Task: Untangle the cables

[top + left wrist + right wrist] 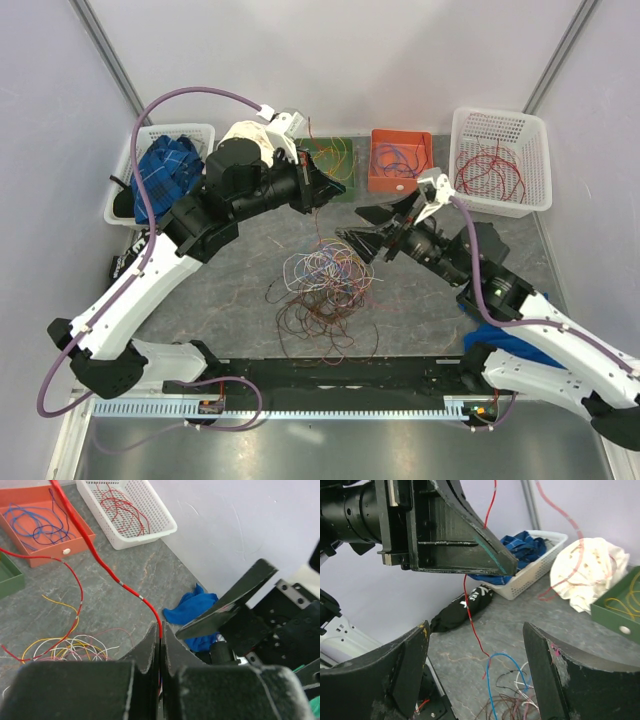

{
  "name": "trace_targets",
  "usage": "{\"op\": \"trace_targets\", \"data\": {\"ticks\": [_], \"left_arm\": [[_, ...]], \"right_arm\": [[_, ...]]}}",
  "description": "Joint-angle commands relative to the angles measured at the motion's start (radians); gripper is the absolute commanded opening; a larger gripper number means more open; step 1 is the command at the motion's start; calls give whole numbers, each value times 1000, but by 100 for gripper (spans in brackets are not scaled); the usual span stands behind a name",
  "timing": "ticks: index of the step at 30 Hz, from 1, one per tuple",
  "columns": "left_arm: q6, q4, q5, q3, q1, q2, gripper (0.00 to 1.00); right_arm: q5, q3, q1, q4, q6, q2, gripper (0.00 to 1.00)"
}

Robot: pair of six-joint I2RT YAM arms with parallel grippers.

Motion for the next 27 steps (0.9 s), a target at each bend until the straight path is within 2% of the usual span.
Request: {"op": "trace_targets", "data": {"ticks": [1, 12, 15, 16, 19, 20, 21, 23, 24, 27], "left_arm": [[-38, 23, 40, -4, 0, -2, 2], [-71, 72, 53, -53, 0, -2, 2], [-74, 78, 50, -68, 0, -3, 2], [-70, 78, 45, -73, 0, -11, 2], [-47, 78, -12, -94, 0, -32, 2], [-42, 78, -45, -103, 2, -61, 3], [-42, 78, -135, -129, 0, -78, 24], [-33, 87, -223, -159, 0, -138, 42], [-33, 92, -295, -186, 2, -161, 67], [-30, 124, -386, -253, 0, -239, 99]], "right_arm": [[-91, -35, 1, 174, 50, 59, 81], [-129, -22, 38, 390, 100, 242, 67], [-116, -14, 48, 412, 107, 273, 40], [-109, -13, 50, 409, 107, 273, 22], [-64, -14, 50, 362, 81, 239, 0], [-44, -3, 50, 305, 52, 209, 0], [2, 10, 50, 264, 29, 190, 0], [73, 55, 50, 105, -8, 150, 0], [152, 114, 50, 46, -46, 142, 0], [269, 227, 50, -135, -106, 121, 0]]}}
